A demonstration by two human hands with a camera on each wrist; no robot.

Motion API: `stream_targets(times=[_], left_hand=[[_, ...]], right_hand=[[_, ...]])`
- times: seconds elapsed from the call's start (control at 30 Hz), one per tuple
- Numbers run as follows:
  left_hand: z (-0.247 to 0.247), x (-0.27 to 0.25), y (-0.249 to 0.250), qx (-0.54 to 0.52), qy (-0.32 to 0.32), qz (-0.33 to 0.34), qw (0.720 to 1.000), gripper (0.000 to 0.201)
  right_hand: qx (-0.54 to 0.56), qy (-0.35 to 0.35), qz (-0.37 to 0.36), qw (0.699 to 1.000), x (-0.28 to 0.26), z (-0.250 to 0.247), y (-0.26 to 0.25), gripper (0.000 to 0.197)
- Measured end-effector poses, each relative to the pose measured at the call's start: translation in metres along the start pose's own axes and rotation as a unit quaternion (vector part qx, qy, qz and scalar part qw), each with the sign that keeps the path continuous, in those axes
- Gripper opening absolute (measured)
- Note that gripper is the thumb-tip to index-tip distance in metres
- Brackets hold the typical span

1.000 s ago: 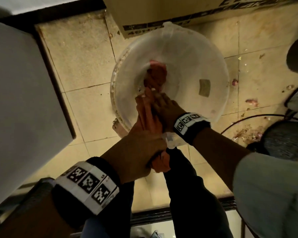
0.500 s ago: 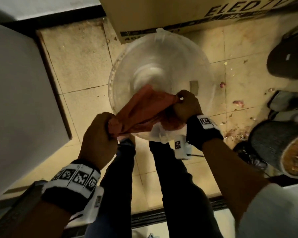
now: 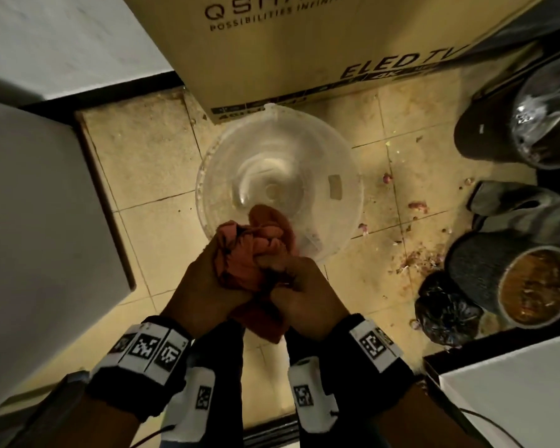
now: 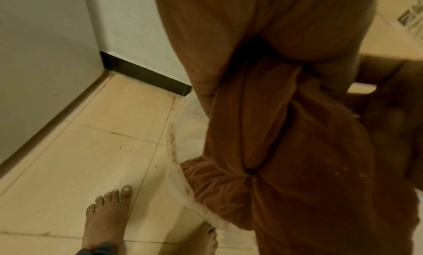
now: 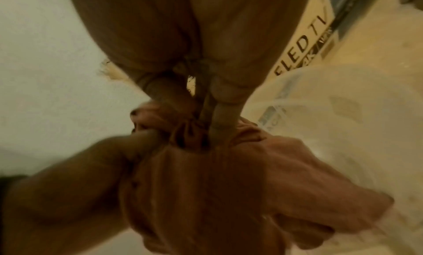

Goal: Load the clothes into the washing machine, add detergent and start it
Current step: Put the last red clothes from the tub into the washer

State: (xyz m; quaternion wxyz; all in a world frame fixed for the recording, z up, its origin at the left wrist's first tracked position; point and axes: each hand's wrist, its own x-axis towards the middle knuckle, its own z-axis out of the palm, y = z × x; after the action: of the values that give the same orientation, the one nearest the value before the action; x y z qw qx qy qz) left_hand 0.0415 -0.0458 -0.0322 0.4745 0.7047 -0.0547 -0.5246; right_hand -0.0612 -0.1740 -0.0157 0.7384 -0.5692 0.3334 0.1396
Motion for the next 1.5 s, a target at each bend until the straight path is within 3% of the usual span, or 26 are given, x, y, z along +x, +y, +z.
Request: stream_targets(times=[0.07, 0.13, 0.23, 0.33, 0.4, 0.43, 0.5, 0.57, 0.63, 0.73, 0.8, 0.87, 0.9, 0.97, 1.03, 1.13, 1.23, 1.33, 1.43, 1.5], left_hand=[[-0.001, -0.007, 0.016, 0.021, 0.015, 0.019, 0.999, 0.075], [-0.008, -0.019, 0.033, -0.014, 0.037, 0.017, 0.999, 0.075], [-0.025, -0.046, 0.051, -0.130, 0.067, -0.012, 0.989, 0.082], [-0.041, -0.078, 0.071, -0.204, 0.053, -0.015, 0.977, 0.071], [-0.053, -0.099, 0.086, -0.254, 0.062, -0.008, 0.965, 0.068], [-0.059, -0.109, 0.091, -0.278, 0.083, -0.001, 0.957, 0.070], [-0.072, -0.130, 0.101, -0.318, 0.123, 0.029, 0.940, 0.084], [-0.079, -0.151, 0.111, -0.356, 0.159, 0.045, 0.920, 0.096], [-0.080, -0.168, 0.119, -0.375, 0.207, 0.046, 0.903, 0.085], [-0.063, -0.183, 0.138, -0.333, 0.293, 0.062, 0.894, 0.063], [-0.047, -0.195, 0.159, -0.324, 0.335, 0.105, 0.879, 0.050], [-0.030, -0.210, 0.185, -0.328, 0.324, 0.131, 0.877, 0.053], [-0.021, -0.218, 0.198, -0.341, 0.307, 0.145, 0.876, 0.060], [-0.012, -0.240, 0.218, -0.374, 0.310, 0.210, 0.848, 0.071], [-0.014, -0.265, 0.229, -0.407, 0.308, 0.266, 0.818, 0.073], [-0.027, -0.300, 0.238, -0.436, 0.306, 0.327, 0.780, 0.062], [-0.052, -0.326, 0.232, -0.428, 0.360, 0.333, 0.759, 0.057], [-0.084, -0.353, 0.215, -0.418, 0.403, 0.311, 0.752, 0.061], [-0.122, -0.385, 0.199, -0.388, 0.450, 0.317, 0.740, 0.038], [-0.150, -0.407, 0.189, -0.377, 0.469, 0.337, 0.724, 0.031]], right_hand=[[-0.110, 0.095, -0.058, 0.988, 0.001, -0.001, -0.002, 0.056], [-0.150, 0.147, -0.021, 0.978, 0.009, -0.008, 0.007, 0.066], [-0.255, 0.030, 0.063, 0.964, 0.019, -0.010, 0.037, 0.076], [-0.236, -0.004, 0.095, 0.967, 0.011, 0.012, 0.022, 0.073], [-0.229, -0.045, 0.088, 0.968, 0.002, 0.026, -0.020, 0.039], [-0.228, -0.027, 0.084, 0.970, -0.002, 0.028, -0.034, 0.023], [-0.166, 0.065, 0.096, 0.979, -0.007, 0.019, -0.064, 0.019], [-0.056, 0.144, 0.063, 0.986, -0.019, 0.012, -0.110, 0.016], [0.023, 0.172, 0.006, 0.985, -0.032, 0.012, -0.159, 0.018], [0.111, 0.102, -0.087, 0.985, -0.059, 0.033, -0.228, 0.018], [0.122, 0.019, -0.133, 0.983, -0.077, 0.059, -0.266, 0.020], [0.091, -0.157, -0.140, 0.973, -0.095, 0.091, -0.283, 0.033], [0.093, -0.210, -0.125, 0.965, -0.101, 0.102, -0.286, 0.043], [0.088, -0.244, -0.083, 0.962, -0.116, 0.124, -0.294, 0.066], [0.093, -0.240, -0.065, 0.964, -0.131, 0.140, -0.308, 0.056], [-0.067, -0.171, -0.116, 0.976, -0.142, 0.166, -0.323, 0.048], [-0.173, -0.142, -0.199, 0.954, -0.159, 0.205, -0.336, 0.054], [-0.196, -0.131, -0.228, 0.945, -0.176, 0.252, -0.343, 0.029], [-0.249, -0.121, -0.260, 0.925, -0.182, 0.310, -0.347, 0.016], [-0.282, -0.144, -0.285, 0.905, -0.183, 0.350, -0.346, 0.024]])
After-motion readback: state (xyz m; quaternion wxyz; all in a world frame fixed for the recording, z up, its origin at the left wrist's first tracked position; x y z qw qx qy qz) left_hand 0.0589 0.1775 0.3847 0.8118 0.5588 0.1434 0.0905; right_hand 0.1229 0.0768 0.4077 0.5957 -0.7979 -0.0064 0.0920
